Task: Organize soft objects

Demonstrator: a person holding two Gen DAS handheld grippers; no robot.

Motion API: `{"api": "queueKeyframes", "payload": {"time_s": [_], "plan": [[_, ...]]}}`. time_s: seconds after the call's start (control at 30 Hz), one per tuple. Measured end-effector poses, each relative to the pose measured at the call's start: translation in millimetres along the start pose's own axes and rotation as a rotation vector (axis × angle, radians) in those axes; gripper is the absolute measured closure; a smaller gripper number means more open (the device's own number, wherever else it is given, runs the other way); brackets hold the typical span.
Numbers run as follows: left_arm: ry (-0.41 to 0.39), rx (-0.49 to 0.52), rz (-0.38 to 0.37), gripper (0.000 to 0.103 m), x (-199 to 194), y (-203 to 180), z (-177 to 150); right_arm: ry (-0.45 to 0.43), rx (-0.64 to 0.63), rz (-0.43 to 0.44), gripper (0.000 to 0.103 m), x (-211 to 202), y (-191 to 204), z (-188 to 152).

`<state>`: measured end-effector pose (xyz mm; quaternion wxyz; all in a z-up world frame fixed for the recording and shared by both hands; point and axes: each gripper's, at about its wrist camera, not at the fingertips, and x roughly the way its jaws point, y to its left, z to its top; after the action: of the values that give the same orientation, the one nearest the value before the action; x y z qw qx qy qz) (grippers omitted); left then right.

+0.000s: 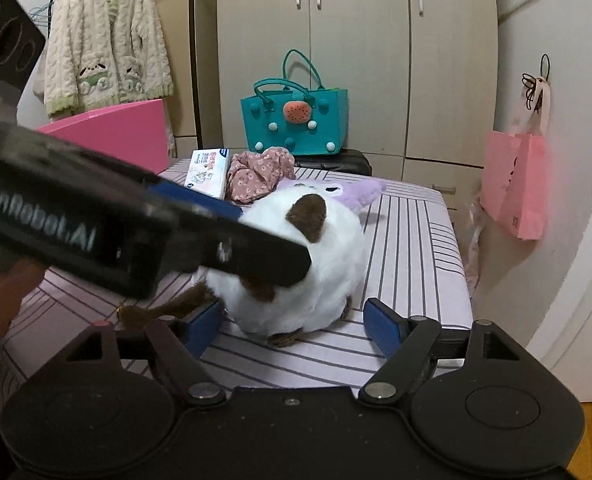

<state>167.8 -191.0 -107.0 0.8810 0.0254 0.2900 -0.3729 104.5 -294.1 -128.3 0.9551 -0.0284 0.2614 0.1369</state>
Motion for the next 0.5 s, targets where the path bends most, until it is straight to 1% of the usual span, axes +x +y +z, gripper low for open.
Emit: {"api": "queueKeyframes", "payload": {"time_s": [0.03,0.07,0.1,0.17,0.2,0.23,0.37,0.5], "plan": [[0.003,0.004,-0.005,0.038,1,-1,-1,-0.006,-0.007,0.002,0.023,1,1,0],[0.008,0.001,-0.013,0.042,1,-1,-3,-0.015,-0.014,0.003,0.027,1,2,0],[0.017,-0.008,-0.019,0.044,3,-1,-4,-0.021,-0.018,0.006,0.029,1,3,-1],[0.017,-0.011,0.0,0.046,6,-1,-6,-0.035,-0.019,-0.009,0.034,2,5,-2],[0.013,-0.002,0.025,0.046,6,-3,-7,-0.04,-0.02,-0.01,0.035,1,5,-3],[0.009,0.003,0.03,0.046,6,-3,-7,-0.044,-0.021,-0.011,0.035,0,5,-4],[0.009,0.016,0.032,0.046,2,-7,-8,-0.048,-0.038,-0.029,0.036,-5,12,-3],[0.018,0.008,0.031,0.046,-5,-10,-8,-0.018,-0.008,-0.021,0.036,-10,15,2]]}}
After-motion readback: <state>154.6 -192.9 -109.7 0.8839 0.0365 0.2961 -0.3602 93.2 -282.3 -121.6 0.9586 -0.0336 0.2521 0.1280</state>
